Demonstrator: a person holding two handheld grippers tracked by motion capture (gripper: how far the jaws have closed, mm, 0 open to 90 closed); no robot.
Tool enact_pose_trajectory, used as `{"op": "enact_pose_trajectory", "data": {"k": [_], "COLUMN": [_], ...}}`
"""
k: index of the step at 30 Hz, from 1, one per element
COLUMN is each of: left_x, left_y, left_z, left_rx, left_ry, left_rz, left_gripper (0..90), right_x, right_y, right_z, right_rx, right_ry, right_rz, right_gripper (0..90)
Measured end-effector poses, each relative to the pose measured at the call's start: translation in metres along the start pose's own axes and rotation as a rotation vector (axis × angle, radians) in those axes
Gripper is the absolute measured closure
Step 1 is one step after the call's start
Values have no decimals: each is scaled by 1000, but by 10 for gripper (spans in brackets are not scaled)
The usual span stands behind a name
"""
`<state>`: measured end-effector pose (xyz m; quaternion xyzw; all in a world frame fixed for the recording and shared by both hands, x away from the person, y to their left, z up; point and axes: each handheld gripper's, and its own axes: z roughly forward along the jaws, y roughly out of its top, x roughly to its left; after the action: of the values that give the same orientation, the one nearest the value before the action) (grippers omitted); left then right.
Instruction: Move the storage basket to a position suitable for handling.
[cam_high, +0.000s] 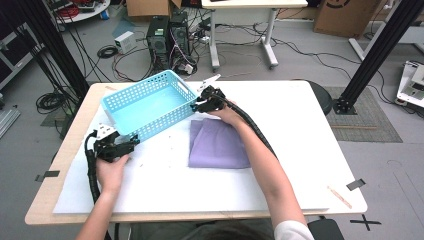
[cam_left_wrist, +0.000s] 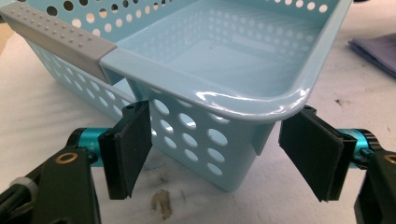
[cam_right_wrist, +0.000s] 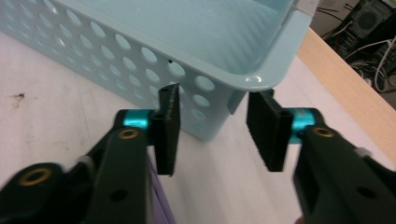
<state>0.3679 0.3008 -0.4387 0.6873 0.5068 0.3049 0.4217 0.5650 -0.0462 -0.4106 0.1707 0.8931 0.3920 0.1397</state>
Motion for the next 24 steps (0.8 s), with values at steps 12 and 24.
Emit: {"op": "enact_pose_trajectory", "data": {"k": [12, 24], "left_x": [-9, -38], "left_y": [12, 44], "left_z": [6, 44], "left_rx": [-47, -40], "left_ry": [-89, -230], "left_rz": [-9, 16], "left_gripper": [356, 355], "right_x": [1, -13], "right_y": [-3, -41], "right_z": [-38, -93], "right_rx": [4, 4], "right_ry": [-52, -129], "right_rz": [-13, 78], "right_gripper": [623, 627]}}
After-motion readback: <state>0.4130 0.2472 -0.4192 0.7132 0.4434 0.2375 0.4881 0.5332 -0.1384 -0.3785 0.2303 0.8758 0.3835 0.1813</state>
